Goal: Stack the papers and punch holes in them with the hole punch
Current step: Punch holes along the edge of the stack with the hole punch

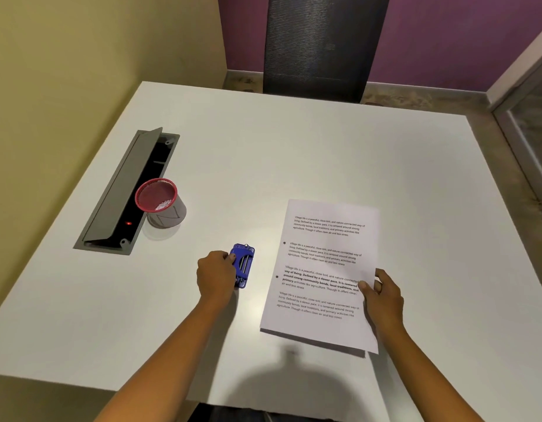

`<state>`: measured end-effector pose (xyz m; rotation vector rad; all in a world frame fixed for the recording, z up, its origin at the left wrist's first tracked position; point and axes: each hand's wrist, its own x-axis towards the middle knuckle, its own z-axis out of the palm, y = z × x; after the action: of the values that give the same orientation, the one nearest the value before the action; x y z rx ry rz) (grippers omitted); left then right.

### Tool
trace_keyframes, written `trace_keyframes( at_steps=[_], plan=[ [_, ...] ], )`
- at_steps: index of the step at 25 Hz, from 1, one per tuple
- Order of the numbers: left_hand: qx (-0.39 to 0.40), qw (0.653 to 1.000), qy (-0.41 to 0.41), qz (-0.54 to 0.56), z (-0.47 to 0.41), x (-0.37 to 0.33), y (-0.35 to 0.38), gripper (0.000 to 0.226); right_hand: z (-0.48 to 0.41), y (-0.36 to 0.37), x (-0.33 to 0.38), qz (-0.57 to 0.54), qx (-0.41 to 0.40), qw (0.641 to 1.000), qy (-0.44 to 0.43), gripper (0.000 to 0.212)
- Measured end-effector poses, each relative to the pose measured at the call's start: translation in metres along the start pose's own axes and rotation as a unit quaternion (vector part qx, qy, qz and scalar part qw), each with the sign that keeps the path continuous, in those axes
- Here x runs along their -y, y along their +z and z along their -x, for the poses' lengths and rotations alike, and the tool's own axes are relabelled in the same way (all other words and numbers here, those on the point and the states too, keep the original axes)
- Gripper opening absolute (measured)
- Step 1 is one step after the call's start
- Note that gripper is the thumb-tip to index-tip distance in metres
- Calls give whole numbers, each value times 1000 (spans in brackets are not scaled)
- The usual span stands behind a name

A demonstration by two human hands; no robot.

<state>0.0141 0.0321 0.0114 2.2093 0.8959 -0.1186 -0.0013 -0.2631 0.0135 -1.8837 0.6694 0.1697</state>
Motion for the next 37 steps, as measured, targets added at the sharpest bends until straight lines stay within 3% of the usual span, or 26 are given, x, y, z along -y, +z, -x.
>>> trace_keyframes(
  at_steps=[3,6,9,11,13,17,22,29,32,37],
  plan=[
    [-25,997,55,53,18,-12,-10,22,5,1,11,-15,6,1000,-21,23],
    [16,987,109,118,30,-24,-20,16,11,1,22,-25,12,999,-37,24],
    [117,978,58,162,30,-21,-19,15,16,0,33,-33,12,998,-52,24],
    [213,949,9,232,30,-13,-16,22,20,-1,40,-34,13,997,-63,22],
    [251,933,-4,259,35,-10,-17,25,24,-1,45,-33,17,997,-74,20],
    [238,932,-9,273,42,-10,-19,13,32,-4,49,-31,14,996,-87,19],
    [239,923,-20,300,46,-8,-25,25,44,-6,51,-53,21,994,-90,25],
    [188,927,-33,324,50,-6,-27,25,56,-5,50,-90,27,992,-86,26],
    [168,905,-54,387,50,-14,-34,27,60,-7,52,-89,22,992,-86,27],
    [188,916,-1,355,40,-34,-42,19,67,-11,55,-95,27,991,-89,29]
  ],
)
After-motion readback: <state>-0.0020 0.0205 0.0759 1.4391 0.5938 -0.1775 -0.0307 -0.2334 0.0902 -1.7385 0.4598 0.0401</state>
